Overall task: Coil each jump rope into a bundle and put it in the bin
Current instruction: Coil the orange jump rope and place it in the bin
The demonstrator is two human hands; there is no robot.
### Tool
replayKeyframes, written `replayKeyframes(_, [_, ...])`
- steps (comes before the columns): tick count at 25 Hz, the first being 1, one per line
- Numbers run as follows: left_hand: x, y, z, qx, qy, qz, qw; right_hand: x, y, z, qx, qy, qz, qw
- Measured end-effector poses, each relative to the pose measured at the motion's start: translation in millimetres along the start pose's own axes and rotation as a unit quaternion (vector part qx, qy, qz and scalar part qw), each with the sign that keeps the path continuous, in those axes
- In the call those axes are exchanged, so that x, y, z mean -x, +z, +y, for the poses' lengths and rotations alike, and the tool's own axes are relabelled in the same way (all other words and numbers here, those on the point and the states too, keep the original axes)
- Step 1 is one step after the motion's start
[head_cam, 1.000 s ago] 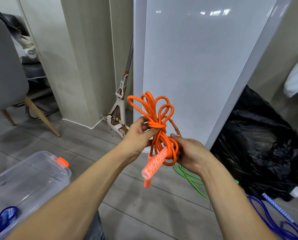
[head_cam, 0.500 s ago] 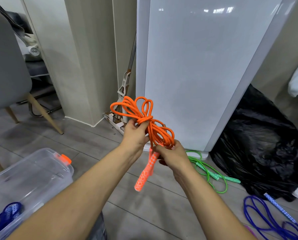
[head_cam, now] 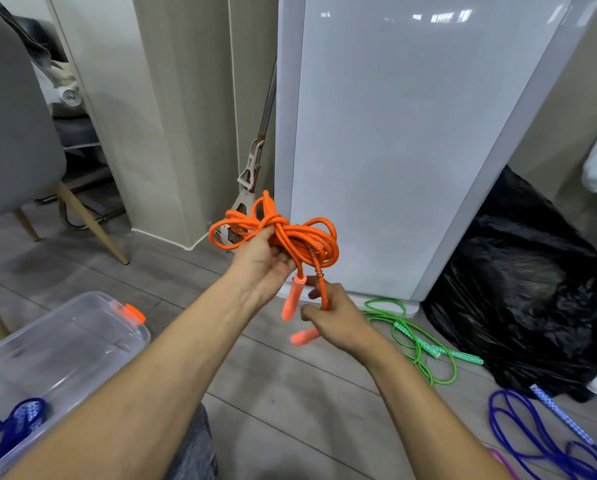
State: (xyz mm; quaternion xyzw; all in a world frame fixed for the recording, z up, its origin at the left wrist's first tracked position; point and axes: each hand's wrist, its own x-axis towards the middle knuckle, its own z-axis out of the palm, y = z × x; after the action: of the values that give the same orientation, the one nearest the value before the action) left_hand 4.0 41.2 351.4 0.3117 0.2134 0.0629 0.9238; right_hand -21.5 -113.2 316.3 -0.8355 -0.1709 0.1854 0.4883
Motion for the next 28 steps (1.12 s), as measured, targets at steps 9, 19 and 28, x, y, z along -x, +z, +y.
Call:
replayKeyframes(9, [-3.3, -9.4, 4.0, -0.03, 0.058, 0.094, 0.993, -4.8, 32.4, 10.5, -0.094, -0.004, -0.018, 0.995])
replayKeyframes(19, [-36.4, -66.0, 18.5, -0.144, 0.132, 0.347, 0.917, 3.3, 17.0, 23.9, 0.365, -0.083, -0.057, 0.925])
replayKeyframes(28, [-50.1, -77.0, 33.0, -0.203, 0.234, 0.386, 0.869, 8.7, -18.5, 33.5, 0.348, 0.007, -0.072, 0.935])
